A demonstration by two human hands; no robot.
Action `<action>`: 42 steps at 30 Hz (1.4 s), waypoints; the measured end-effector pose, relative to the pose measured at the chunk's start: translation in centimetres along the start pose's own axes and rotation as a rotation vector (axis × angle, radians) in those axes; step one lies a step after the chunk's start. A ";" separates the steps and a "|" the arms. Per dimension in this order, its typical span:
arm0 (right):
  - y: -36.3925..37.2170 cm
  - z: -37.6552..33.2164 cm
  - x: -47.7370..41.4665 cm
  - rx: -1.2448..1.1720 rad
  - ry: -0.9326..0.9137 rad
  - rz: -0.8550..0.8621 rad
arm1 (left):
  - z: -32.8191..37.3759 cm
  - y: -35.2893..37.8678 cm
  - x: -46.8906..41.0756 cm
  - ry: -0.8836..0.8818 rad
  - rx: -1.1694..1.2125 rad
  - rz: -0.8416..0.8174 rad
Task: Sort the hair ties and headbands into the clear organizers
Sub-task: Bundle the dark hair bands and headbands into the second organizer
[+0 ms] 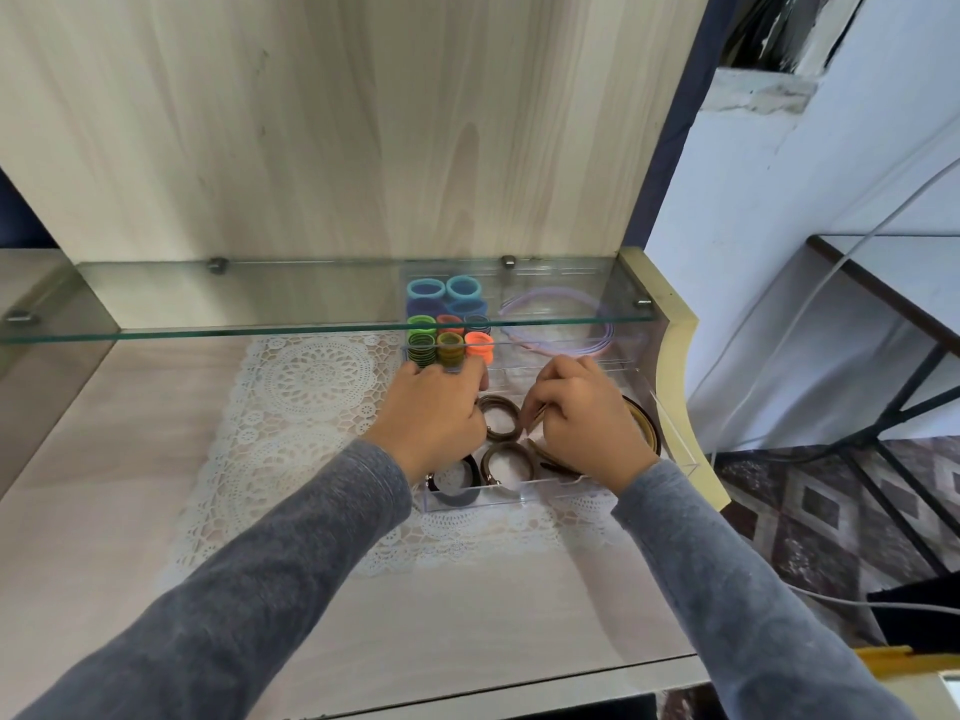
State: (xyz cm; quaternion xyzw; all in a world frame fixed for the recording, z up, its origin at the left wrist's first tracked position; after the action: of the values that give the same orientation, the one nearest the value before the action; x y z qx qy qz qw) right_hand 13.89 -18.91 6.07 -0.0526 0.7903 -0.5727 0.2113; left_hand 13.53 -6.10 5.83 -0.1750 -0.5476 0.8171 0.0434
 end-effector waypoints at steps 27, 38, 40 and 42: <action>2.0 0.5 0.3 0.266 0.164 -0.122 | 0.0 -0.1 0.4 -0.012 -0.008 0.009; 2.0 0.2 0.4 0.274 0.141 -0.122 | 0.0 0.1 0.5 -0.048 -0.004 -0.002; 2.0 0.4 0.3 0.258 0.148 -0.117 | -0.2 0.1 0.4 -0.055 0.014 -0.008; 2.1 0.6 0.3 0.228 0.158 -0.107 | -0.4 0.0 0.5 -0.056 0.051 -0.012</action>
State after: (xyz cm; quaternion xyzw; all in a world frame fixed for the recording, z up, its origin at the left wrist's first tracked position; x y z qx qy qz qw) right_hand 14.21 -18.86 3.92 -0.0249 0.7305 -0.6715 0.1222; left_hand 13.20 -5.67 5.56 -0.1478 -0.5287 0.8350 0.0375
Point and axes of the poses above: each hand's wrist, its own x-axis away from the middle knuckle, its own y-axis out of the palm, z = x × y, the point moved 9 cm from there along -x, towards the middle knuckle, and after that the axes turned 8 degrees about x, right-handed, at the moved point
